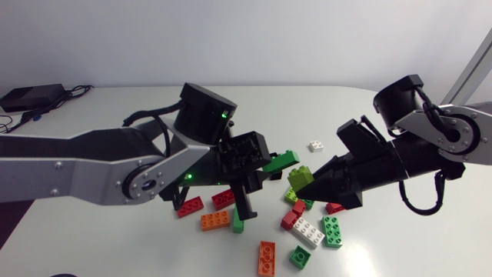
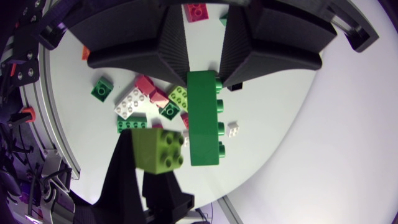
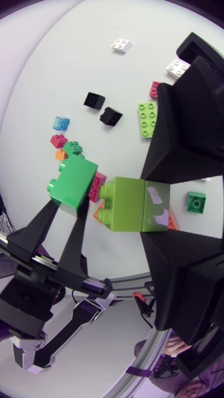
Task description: Disassemble duplo
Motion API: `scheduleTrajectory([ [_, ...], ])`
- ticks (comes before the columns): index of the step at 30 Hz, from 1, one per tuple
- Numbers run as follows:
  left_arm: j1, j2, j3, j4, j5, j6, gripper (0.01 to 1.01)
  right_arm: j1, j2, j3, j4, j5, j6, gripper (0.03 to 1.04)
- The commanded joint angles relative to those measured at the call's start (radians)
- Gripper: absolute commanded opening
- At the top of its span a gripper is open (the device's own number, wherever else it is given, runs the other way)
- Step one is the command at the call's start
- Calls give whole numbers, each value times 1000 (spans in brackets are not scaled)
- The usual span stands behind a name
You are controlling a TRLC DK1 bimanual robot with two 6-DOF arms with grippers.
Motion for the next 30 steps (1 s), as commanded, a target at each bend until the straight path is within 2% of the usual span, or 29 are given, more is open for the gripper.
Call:
scheduleTrajectory([
  [1,53,71,78,-66,-5,4,166,0,-25,-36,-14,17,-23,400],
  [4,83,164,134,-201,-23,35,166,-14,-60,-48,-46,33,-49,400],
  [10,71,247,149,-268,-85,44,170,7,-121,-77,-65,54,-53,402],
  [22,48,315,198,-351,-37,37,198,42,-155,-92,-83,83,-56,402],
  [30,48,327,198,-368,-23,41,525,82,-166,-95,-92,112,-53,402],
])
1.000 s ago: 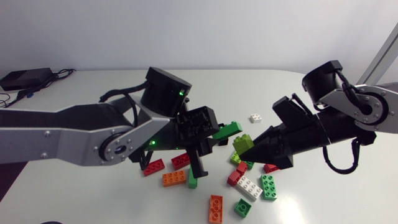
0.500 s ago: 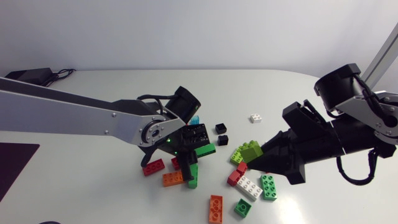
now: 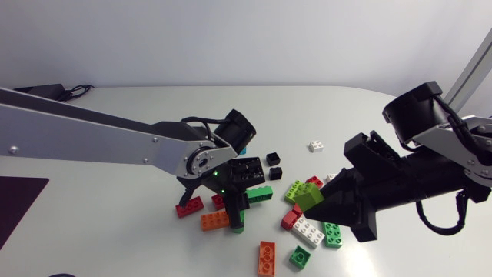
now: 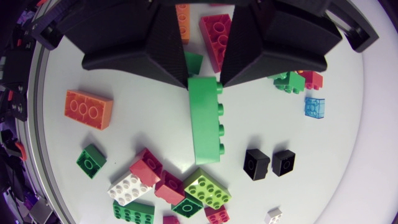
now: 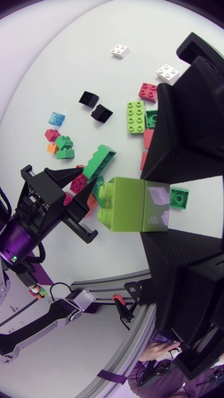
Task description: Disassemble duplo
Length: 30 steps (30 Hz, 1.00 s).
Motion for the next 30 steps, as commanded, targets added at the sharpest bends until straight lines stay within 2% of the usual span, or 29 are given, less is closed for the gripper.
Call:
scheduleTrajectory([
  [1,-2,29,22,-11,6,11,574,14,-9,-32,-13,12,-19,402],
  [8,4,22,33,-28,19,13,813,16,-15,-44,-16,26,-27,403],
  [11,36,-24,77,-108,89,5,874,25,-28,-54,-21,63,-47,403],
  [15,65,-109,137,-255,293,14,903,88,-34,-78,-6,132,-53,403],
  [18,64,-181,106,-292,388,109,902,119,-29,-87,5,141,-66,403],
  [20,65,-199,109,-358,465,186,902,142,-34,-87,5,153,-73,403],
  [25,58,-210,118,-454,562,278,902,225,-49,-84,5,202,-57,403],
  [30,19,-221,114,-465,592,290,902,272,-51,-75,8,205,-33,403],
])
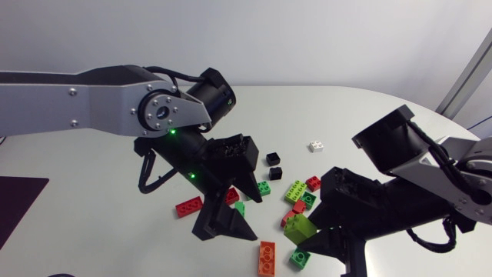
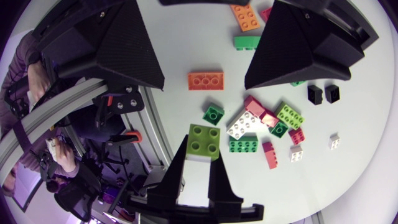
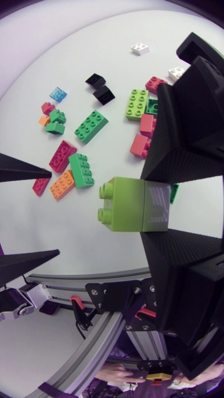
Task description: Disassemble duplo
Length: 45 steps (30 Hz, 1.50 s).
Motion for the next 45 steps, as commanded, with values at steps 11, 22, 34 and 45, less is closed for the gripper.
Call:
scheduleTrajectory([
  [11,-71,76,67,-9,54,34,897,123,5,-10,60,18,74,403],
  [22,-71,100,77,-9,89,34,851,163,7,2,86,19,110,403],
  [34,-74,105,80,-10,134,31,321,172,-6,-12,88,19,111,403],
  [45,-65,99,100,-116,195,103,195,183,-70,-56,70,33,74,402],
])
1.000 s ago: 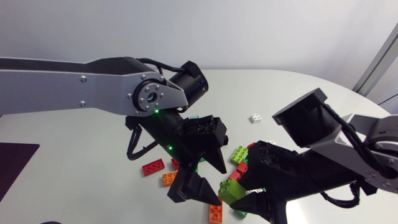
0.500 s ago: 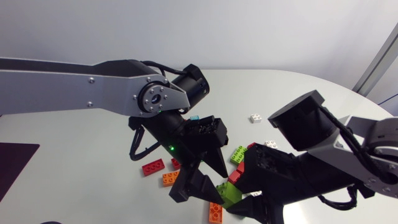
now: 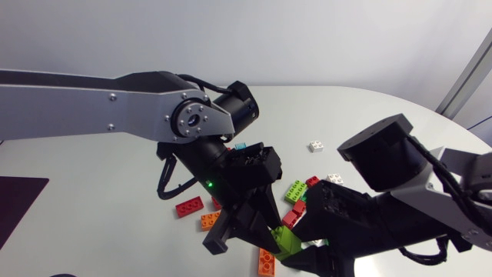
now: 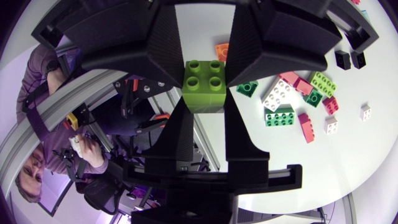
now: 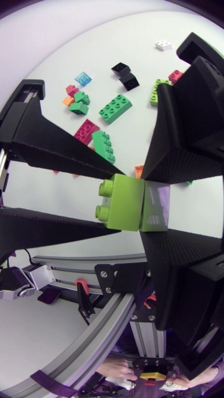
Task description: Disassemble duplo
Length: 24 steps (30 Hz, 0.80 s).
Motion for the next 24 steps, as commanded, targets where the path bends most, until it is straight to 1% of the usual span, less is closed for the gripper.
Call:
scheduleTrajectory([
  [1,10,15,41,-63,35,49,195,5,-27,-42,-15,12,-39,402],
  [3,21,15,55,-96,46,68,195,4,-35,-56,-27,32,-57,402],
  [6,41,15,67,-113,49,74,195,-2,-45,-70,-34,65,-68,403],
  [9,71,5,76,-118,46,74,197,-61,-68,-73,-50,73,-94,403],
  [11,99,8,73,-84,17,41,197,-110,-91,-70,-66,73,-106,403],
  [12,102,-1,52,-32,-19,5,197,-121,-105,-67,-81,73,-112,403],
  [14,102,-24,-5,121,-129,-117,203,-139,-133,-67,-93,94,-109,403],
  [17,110,-56,-68,218,-262,-207,207,-191,-171,-73,-107,110,-106,403],
  [21,137,-94,-171,325,-463,-279,218,-343,-185,-96,-107,108,-167,405],
  [22,148,-102,-190,344,-497,-285,218,-364,-187,-101,-106,108,-177,405],
  [24,199,-105,-203,364,-517,-305,218,-394,-187,-104,-101,108,-184,405],
])
